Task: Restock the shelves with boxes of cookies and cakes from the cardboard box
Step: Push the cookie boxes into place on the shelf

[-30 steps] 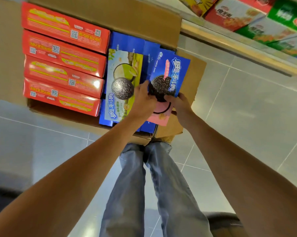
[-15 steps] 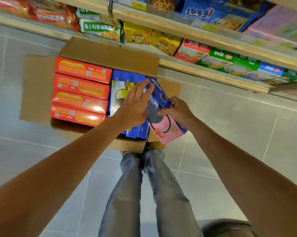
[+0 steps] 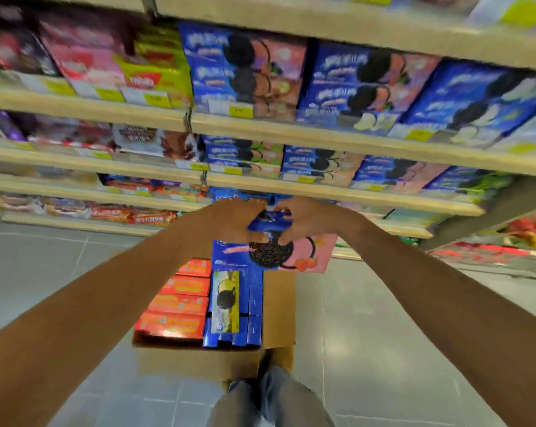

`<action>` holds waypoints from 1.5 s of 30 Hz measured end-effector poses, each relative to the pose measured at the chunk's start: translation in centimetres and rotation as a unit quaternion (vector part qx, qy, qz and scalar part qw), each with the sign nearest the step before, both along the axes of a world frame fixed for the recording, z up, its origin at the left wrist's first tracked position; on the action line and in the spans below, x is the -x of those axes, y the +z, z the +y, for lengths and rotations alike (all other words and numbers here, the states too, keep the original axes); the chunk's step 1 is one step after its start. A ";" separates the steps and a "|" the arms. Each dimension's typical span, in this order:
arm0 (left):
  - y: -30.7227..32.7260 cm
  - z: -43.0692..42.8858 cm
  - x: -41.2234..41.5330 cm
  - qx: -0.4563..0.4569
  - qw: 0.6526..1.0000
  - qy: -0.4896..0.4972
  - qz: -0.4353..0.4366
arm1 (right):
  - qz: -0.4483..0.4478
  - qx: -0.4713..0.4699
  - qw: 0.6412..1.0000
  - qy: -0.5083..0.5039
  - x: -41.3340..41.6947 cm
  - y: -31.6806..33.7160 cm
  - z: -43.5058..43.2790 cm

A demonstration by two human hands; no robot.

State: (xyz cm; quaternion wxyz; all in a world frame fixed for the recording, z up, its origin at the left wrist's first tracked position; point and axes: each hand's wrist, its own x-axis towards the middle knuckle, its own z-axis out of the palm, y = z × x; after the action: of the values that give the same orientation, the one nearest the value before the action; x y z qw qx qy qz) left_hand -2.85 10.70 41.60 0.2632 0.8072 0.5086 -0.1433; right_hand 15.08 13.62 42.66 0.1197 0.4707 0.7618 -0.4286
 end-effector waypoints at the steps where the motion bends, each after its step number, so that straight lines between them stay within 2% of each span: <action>1: 2.3 0.2 0.0 -0.011 1.000 -0.002 0.000 | -0.005 -0.024 1.000 0.011 0.0 2.3 0.2; 7: 17.8 1.5 1.0 -0.132 0.991 0.022 -0.006 | -0.004 -0.199 0.980 0.000 -1.2 17.0 0.9; 11: 27.0 2.1 1.4 -0.199 0.979 0.043 -0.008 | -0.054 -0.357 0.932 -0.016 -1.9 25.7 1.5; 13: 31.0 2.3 1.3 -0.231 0.971 0.060 -0.021 | -0.006 -0.403 0.912 -0.068 -2.4 29.3 1.8; 16: 35.9 2.5 1.0 -0.254 0.962 0.075 -0.064 | 0.148 -0.447 0.869 -0.152 -3.1 33.5 1.4; 20: 40.3 3.1 0.4 -0.232 0.950 0.095 -0.186 | 0.322 -0.417 0.806 -0.270 -4.2 37.5 1.7; 22: 41.5 3.9 0.2 -0.235 0.938 0.116 -0.225 | 0.373 -0.339 0.814 -0.290 -5.1 38.9 2.1; 25: 43.0 5.3 0.3 -0.219 0.932 0.126 -0.260 | 0.382 -0.281 0.837 -0.275 -6.4 40.1 3.6; 27: 44.3 6.3 -0.1 -0.236 0.924 0.117 -0.278 | 0.400 -0.293 0.818 -0.292 -6.9 41.2 5.1; 29: 45.3 7.6 -0.7 -0.317 0.898 0.126 -0.279 | 0.424 -0.315 0.786 -0.321 -7.1 42.5 6.8; 30: 46.0 8.4 -1.2 -0.392 0.869 0.142 -0.265 | 0.431 -0.326 0.771 -0.337 -7.1 43.3 7.7; 31: 46.8 9.5 -1.4 -0.462 0.828 0.170 -0.269 | 0.443 -0.330 0.756 -0.351 -7.2 44.1 8.6; 32: 47.5 10.6 -1.5 -0.501 0.780 0.208 -0.313 | 0.456 -0.329 0.741 -0.367 -7.3 44.9 9.6; 33: 48.2 12.0 -1.5 -0.489 0.742 0.255 -0.381 | 0.471 -0.326 0.726 -0.380 -7.4 45.7 10.8; 34: 48.7 13.1 -1.5 -0.420 0.716 0.305 -0.466 | 0.479 -0.320 0.716 -0.394 -7.5 46.4 11.9; 35: 48.7 14.1 -1.5 -0.312 0.708 0.338 -0.535 | 0.476 -0.314 0.714 -0.406 -7.6 46.9 13.0; 36: 48.7 15.2 -1.6 -0.200 0.714 0.344 -0.577 | 0.471 -0.305 0.717 -0.413 -7.7 47.6 14.3; 37: 48.2 16.0 -1.8 -0.128 0.720 0.337 -0.593 | 0.474 -0.294 0.720 -0.413 -7.6 47.8 15.0; 38: 47.9 16.9 -2.0 -0.116 0.715 0.331 -0.605 | 0.482 -0.291 0.718 -0.410 -7.4 48.2 16.0; 40: 47.7 18.7 -2.4 -0.138 0.669 0.336 -0.649 | 0.480 -0.308 0.712 -0.410 -7.1 48.6 17.8; 43: 47.9 21.0 -2.7 -0.168 0.627 0.350 -0.675 | 0.446 -0.332 0.736 -0.387 -7.2 48.1 22.8; 45: 48.0 22.7 -2.5 -0.174 0.619 0.338 -0.688 | 0.404 -0.350 0.754 -0.382 -6.6 48.7 23.1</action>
State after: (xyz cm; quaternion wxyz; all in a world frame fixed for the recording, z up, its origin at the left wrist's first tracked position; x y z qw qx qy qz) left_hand -0.33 33.39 89.61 0.4208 0.4716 0.4316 0.6436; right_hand 21.68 36.72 91.33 -0.5456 0.5146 0.5933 -0.2925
